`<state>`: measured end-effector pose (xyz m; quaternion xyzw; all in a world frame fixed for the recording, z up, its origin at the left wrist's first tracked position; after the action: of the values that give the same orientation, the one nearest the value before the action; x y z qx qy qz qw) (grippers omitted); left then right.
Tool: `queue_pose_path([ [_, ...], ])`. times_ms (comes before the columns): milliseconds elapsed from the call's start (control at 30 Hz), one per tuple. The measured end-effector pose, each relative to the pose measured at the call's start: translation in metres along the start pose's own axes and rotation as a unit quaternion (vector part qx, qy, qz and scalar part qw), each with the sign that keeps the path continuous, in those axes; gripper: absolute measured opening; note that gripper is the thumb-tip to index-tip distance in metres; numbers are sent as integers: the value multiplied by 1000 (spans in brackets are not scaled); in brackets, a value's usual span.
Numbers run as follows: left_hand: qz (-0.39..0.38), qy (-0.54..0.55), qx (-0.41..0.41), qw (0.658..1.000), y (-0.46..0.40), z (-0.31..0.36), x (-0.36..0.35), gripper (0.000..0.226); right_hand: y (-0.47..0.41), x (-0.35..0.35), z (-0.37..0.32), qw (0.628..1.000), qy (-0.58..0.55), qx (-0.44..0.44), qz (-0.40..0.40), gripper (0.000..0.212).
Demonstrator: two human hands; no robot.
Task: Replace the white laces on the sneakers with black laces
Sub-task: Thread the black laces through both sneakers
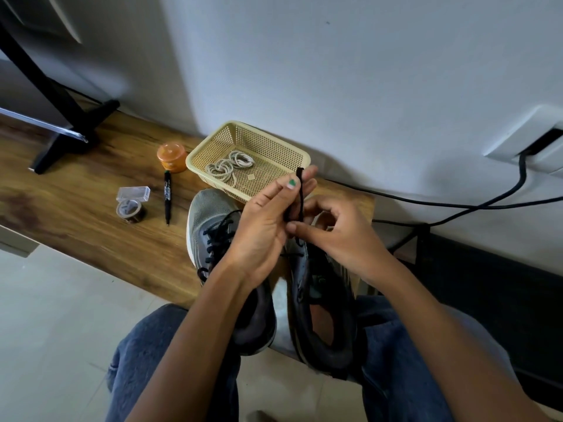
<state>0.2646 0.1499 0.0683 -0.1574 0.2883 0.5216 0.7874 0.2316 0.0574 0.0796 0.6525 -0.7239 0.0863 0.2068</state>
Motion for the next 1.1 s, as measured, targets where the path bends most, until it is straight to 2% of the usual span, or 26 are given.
queue_pose_path([
  [67,28,11,-17,999,-1,3,6,27,1,3,1,1000,-23,-16,2,17],
  [200,161,30,-67,984,-3,18,43,15,2,21,12,992,-96,-83,-15,30],
  [300,250,-32,-89,964,2,25,63,12,1,30,16,985,-146,-90,-17,31],
  [400,333,-62,-138,931,10,35,76,12,0,36,24,984,-126,-125,-16,33],
  [467,376,-53,-140,915,14,37,84,11,-1,43,37,983,-92,-159,-1,33],
  [633,404,-62,-132,903,17,34,91,13,3,72,61,969,-4,-225,102,21],
  [733,424,-64,-125,895,18,34,95,20,5,85,70,960,59,-240,131,14],
  [833,426,-82,-118,893,18,35,96,24,7,90,75,952,105,-249,144,23],
  [967,407,-133,-112,897,15,34,94,15,2,74,66,962,104,-230,103,18],
  [1100,400,-171,-105,894,14,32,95,22,-5,48,70,952,214,-219,14,11],
])
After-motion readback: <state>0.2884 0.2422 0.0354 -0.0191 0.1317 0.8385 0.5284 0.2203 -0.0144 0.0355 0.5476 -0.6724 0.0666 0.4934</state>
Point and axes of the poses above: each hand's wrist, its own y-axis away from the middle knuckle, its own x-axis out of the back of the hand, z = x × y, the point moved 8 cm from there along -y, towards the middle knuckle, and after that the axes turned 8 degrees about -x, right-handed, at the moved point
